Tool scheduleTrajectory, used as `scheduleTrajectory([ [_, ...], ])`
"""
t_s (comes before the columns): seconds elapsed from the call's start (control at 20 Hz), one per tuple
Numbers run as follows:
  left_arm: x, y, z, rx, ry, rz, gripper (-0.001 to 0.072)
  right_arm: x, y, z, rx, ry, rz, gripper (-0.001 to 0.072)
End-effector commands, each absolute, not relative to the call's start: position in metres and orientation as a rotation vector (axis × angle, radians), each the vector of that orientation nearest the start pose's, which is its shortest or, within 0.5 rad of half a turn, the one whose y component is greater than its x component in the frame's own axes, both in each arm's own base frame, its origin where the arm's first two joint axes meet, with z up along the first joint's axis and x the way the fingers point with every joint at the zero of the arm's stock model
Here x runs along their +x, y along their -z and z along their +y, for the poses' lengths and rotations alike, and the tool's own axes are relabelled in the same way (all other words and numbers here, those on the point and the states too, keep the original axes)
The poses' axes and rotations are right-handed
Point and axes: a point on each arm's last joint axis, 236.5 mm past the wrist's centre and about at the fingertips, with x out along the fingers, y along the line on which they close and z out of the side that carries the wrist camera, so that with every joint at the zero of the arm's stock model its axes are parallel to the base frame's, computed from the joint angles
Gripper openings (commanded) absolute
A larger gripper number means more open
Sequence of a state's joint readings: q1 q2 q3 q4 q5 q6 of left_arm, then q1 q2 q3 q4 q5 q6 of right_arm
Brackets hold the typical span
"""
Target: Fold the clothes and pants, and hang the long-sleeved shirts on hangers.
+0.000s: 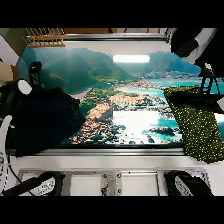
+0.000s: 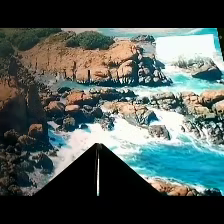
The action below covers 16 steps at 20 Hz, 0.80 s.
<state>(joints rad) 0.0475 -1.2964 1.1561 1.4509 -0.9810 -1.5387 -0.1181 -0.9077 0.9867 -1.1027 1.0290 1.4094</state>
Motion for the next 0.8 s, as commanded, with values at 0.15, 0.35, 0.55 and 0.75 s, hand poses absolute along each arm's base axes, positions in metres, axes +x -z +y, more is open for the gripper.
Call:
scheduleTrajectory([
  [0.15,0.432,0.082,-0.010,-0.030,0.027,1.311,0.0690,0.360,-0.112,0.050,0.317,-0.220,0.885,0.0054],
  [0.35,0.442,0.094,-0.032,-0.019,0.051,1.351,0.0511,0.360,-0.112,0.050,0.317,-0.220,0.885,0.0054],
  [0.55,0.468,0.064,-0.055,-0.011,0.088,1.284,0.0005,0.360,-0.112,0.050,0.317,-0.220,0.885,0.0054],
  [0.75,0.502,-0.029,-0.154,0.089,0.317,1.081,0.0005,0.360,-0.115,0.055,0.348,-0.233,0.880,0.0054],
])
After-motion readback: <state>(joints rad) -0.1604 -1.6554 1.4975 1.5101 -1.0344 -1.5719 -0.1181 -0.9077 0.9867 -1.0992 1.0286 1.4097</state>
